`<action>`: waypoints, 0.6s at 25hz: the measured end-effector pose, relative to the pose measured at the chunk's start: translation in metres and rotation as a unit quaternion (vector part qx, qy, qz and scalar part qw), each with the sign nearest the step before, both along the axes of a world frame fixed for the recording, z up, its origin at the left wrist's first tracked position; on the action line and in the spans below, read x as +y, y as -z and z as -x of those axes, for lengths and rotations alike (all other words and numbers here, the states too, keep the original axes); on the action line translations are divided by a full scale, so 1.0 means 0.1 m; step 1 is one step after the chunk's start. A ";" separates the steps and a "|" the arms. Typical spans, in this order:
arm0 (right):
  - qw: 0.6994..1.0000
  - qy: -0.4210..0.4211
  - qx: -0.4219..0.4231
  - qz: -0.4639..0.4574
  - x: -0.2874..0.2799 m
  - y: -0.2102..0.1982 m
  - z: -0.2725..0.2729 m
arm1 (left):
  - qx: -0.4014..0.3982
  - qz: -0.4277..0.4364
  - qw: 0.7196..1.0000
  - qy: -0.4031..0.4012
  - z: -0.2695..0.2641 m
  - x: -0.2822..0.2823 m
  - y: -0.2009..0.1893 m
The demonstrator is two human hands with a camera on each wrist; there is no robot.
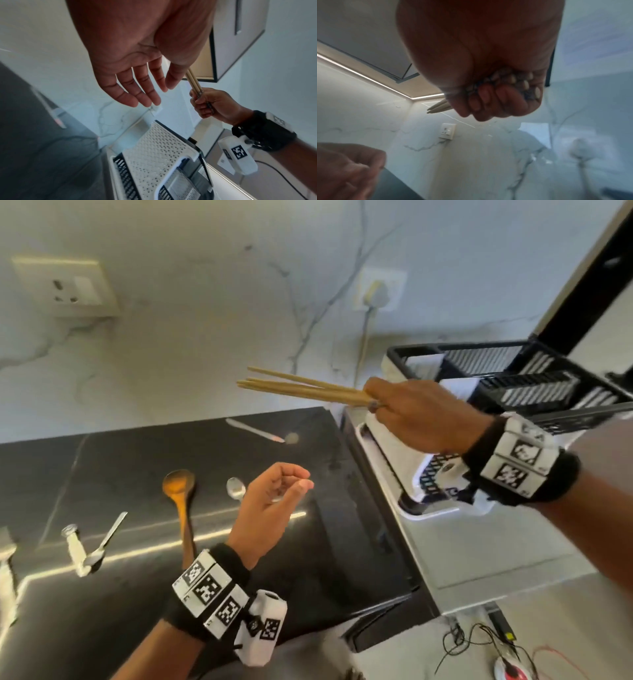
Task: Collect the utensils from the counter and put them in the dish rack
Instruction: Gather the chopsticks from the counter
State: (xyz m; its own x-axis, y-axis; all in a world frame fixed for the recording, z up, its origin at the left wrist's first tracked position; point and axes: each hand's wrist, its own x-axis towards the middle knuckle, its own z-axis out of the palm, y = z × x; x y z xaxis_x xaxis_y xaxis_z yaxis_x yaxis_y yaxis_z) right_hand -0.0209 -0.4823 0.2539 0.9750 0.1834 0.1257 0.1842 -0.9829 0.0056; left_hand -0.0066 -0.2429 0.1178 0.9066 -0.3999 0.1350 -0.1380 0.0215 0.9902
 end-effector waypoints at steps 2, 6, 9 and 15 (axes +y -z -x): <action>0.999 0.017 -0.002 0.035 -0.53 -0.30 0.20 | -0.047 -0.008 0.998 0.029 0.01 -0.35 -0.20; 0.998 0.062 0.007 0.018 -1.74 -0.56 0.44 | -0.104 -0.023 0.991 0.087 0.05 -1.09 -0.49; 0.988 0.142 0.065 -0.009 -2.85 -0.47 0.47 | -0.148 -0.056 0.982 0.105 0.13 -1.72 -0.64; 0.965 0.167 0.199 0.022 -4.17 -0.26 0.43 | -0.291 -0.149 0.943 0.057 0.26 -2.77 -0.74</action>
State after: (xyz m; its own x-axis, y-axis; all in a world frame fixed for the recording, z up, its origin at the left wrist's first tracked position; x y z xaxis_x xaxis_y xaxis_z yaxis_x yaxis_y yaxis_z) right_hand -0.0638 -0.8997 0.2798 0.9499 -0.1528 -0.2726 -0.1470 -0.9883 0.0419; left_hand -0.0331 -0.5198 0.1919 0.6627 -0.5882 0.4635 -0.6737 -0.1980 0.7120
